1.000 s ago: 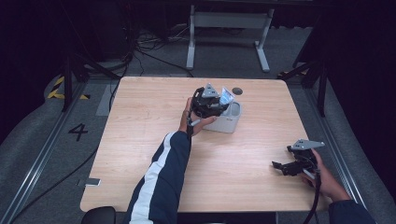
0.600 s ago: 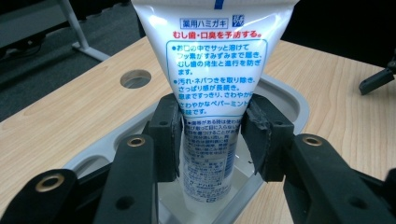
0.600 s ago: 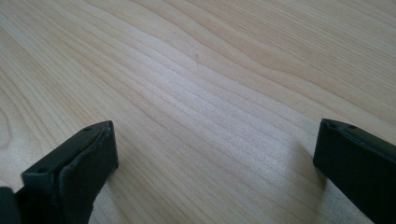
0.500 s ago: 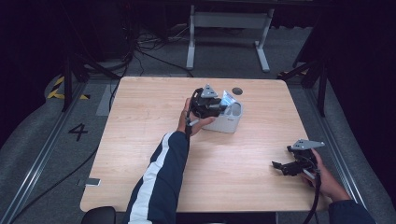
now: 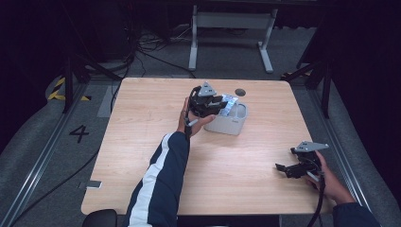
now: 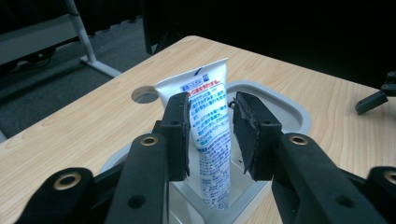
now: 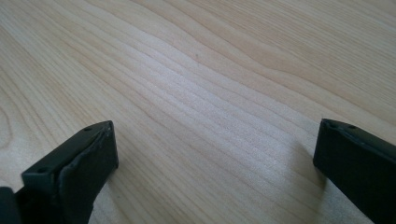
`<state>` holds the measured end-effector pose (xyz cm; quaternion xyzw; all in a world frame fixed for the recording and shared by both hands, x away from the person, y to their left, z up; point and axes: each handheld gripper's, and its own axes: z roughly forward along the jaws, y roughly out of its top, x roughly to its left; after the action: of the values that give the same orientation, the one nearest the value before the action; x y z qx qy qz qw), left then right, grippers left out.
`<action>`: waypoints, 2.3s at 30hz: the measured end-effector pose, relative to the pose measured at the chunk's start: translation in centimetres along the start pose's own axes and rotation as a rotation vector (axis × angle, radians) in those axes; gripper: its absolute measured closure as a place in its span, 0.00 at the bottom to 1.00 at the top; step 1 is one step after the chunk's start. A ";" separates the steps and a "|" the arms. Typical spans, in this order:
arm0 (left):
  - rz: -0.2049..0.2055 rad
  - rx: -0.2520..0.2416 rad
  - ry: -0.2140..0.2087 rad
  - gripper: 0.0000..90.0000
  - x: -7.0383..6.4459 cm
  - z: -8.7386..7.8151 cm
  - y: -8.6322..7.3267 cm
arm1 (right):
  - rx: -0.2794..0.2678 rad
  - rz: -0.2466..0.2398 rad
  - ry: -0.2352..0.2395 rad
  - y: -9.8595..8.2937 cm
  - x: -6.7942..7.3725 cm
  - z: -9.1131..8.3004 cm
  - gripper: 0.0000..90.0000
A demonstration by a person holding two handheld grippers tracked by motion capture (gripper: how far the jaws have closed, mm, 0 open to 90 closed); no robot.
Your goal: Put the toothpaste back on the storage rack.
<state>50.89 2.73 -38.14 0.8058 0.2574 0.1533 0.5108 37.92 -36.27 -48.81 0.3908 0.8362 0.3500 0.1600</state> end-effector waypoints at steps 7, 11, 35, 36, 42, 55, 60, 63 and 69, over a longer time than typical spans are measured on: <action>0.024 0.019 0.011 0.72 0.0 -0.3 0.0 | 0.000 0.000 0.000 0.0 0.0 0.0 0.00; 0.048 0.030 0.016 0.71 -0.2 -0.5 0.1 | 0.000 0.000 0.000 0.0 0.0 0.0 0.00; 0.150 0.075 0.023 0.66 -1.8 -3.4 -0.3 | 0.000 0.001 -0.001 0.0 0.0 0.0 0.00; 0.151 0.073 0.020 0.66 -2.0 -3.5 -0.3 | 0.000 0.002 -0.001 0.0 0.0 0.0 0.00; 0.195 0.090 0.020 0.65 -2.8 -4.3 -0.5 | 0.000 0.002 -0.001 0.0 0.0 0.0 0.00; 0.276 0.154 0.026 0.60 -4.0 -5.5 -2.1 | 0.000 0.001 -0.001 0.0 0.0 0.0 0.00; 0.300 0.207 0.024 0.57 -4.3 -5.6 -2.9 | 0.000 0.003 -0.001 0.0 0.0 0.0 0.00; 0.324 0.236 0.028 0.56 -4.6 -5.8 -3.3 | 0.000 0.003 -0.001 0.0 0.0 0.0 0.00; 0.359 0.277 0.036 0.53 -4.9 -6.3 -4.2 | 0.000 0.003 -0.002 0.0 0.0 0.0 0.00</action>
<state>42.52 6.07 -39.08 0.8982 0.1377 0.2194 0.3552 37.88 -36.26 -48.81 0.3925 0.8354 0.3498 0.1602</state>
